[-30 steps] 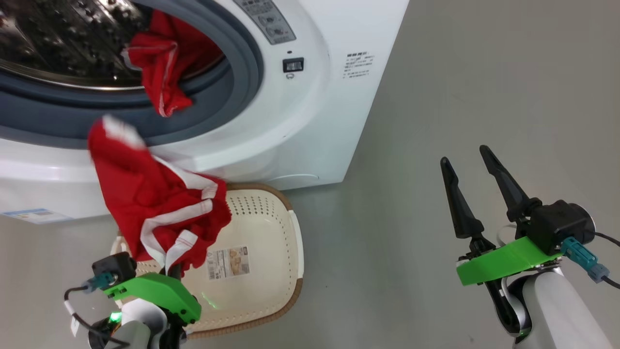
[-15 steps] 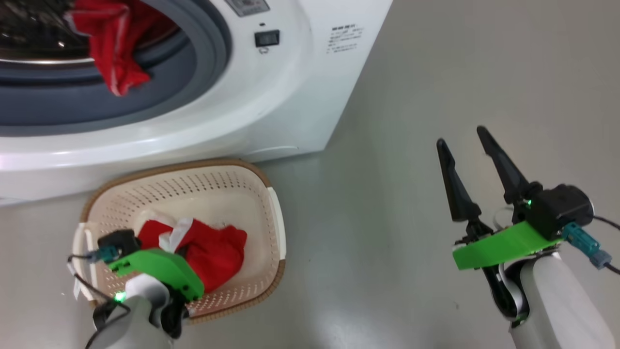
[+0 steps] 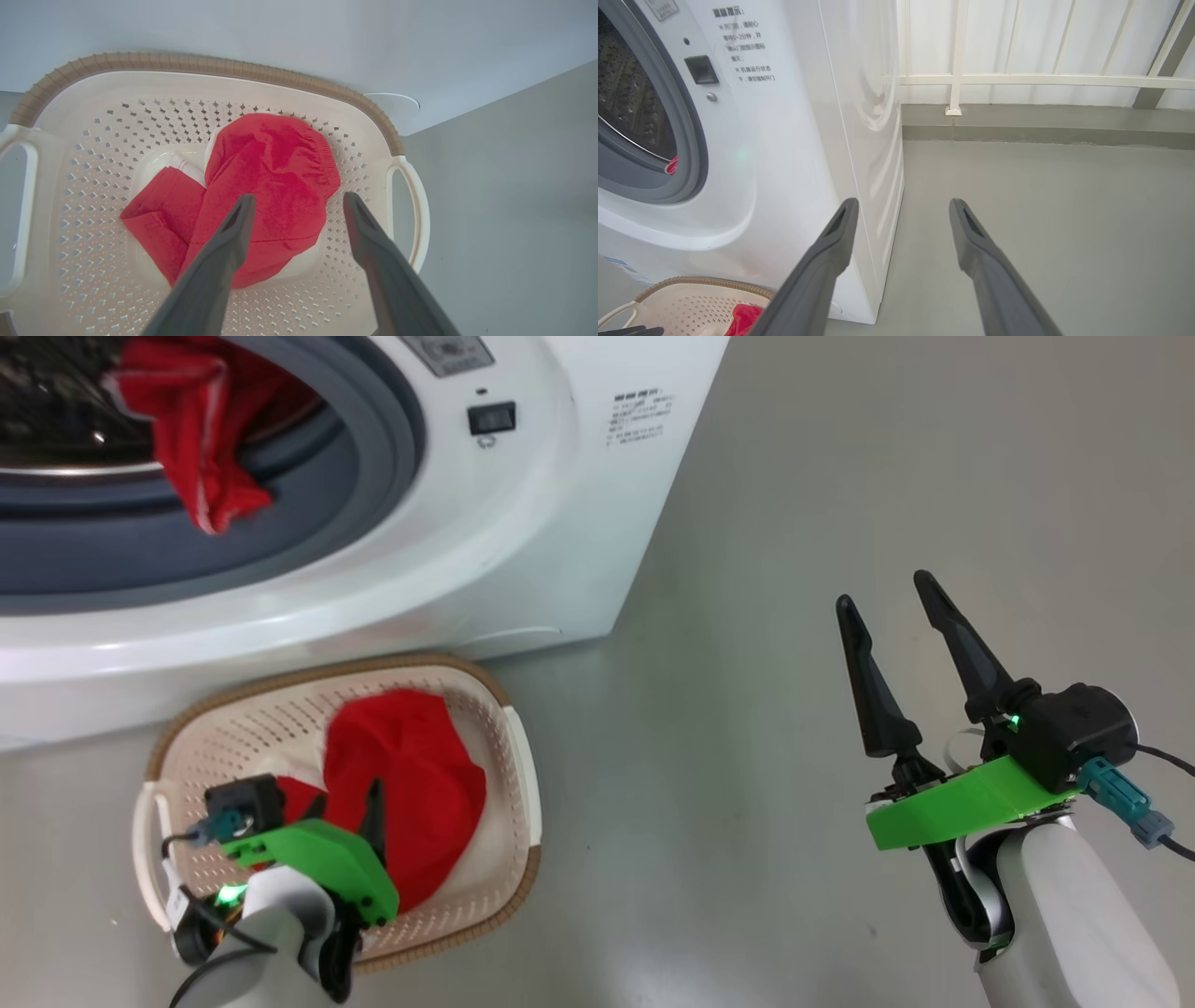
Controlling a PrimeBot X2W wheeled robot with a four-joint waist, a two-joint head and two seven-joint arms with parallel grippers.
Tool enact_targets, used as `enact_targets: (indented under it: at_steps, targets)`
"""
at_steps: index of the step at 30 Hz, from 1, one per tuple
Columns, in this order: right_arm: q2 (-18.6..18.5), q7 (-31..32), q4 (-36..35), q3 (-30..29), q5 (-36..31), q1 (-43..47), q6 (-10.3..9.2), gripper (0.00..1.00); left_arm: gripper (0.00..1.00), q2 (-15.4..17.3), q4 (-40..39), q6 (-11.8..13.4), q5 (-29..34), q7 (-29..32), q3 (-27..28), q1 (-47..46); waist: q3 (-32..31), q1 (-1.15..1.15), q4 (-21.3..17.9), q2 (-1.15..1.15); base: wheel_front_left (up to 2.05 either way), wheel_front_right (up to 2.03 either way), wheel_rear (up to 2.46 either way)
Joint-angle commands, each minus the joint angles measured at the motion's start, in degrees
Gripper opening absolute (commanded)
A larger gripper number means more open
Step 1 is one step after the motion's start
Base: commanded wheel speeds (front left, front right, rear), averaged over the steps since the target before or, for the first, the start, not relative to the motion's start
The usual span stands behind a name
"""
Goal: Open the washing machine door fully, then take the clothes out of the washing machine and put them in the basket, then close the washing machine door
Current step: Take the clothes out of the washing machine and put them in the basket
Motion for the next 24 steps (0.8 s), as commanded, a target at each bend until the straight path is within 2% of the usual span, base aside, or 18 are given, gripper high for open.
enact_targets:
  at_steps: [1, 5, 13, 24]
  targets:
    - [0.1, -0.4, -1.1, 1.4, 0.2, 0.1, 0.37, 1.0, 1.0, 2.0, -0.5, 0.0, 0.5, -1.3, 1.1, 2.1, -2.3, 0.0, 0.9, 0.0, 0.0, 0.0, 0.0]
    - [0.1, -0.4, -0.4, 1.0, 0.2, 0.6, 0.37, 1.0, 1.0, 2.3, -2.3, 0.7, 0.5, -2.4, 2.2, 4.0, -5.2, 0.0, 1.8, 0.0, 0.0, 0.0, 0.0]
    - [0.0, -0.4, 1.4, -1.1, -1.4, 2.2, 0.37, 1.0, 1.0, 4.0, -17.9, 3.2, 5.5, -2.5, 6.4, 11.0, -11.2, 0.0, 4.0, 0.0, 0.0, 0.0, 0.0]
    - [0.2, -0.4, 5.2, -3.2, -2.7, 5.3, 0.37, 1.0, 1.0, 4.4, -33.4, 1.9, 12.8, -2.5, 13.0, 20.7, -20.3, 0.0, 4.8, 0.0, 0.0, 0.0, 0.0]
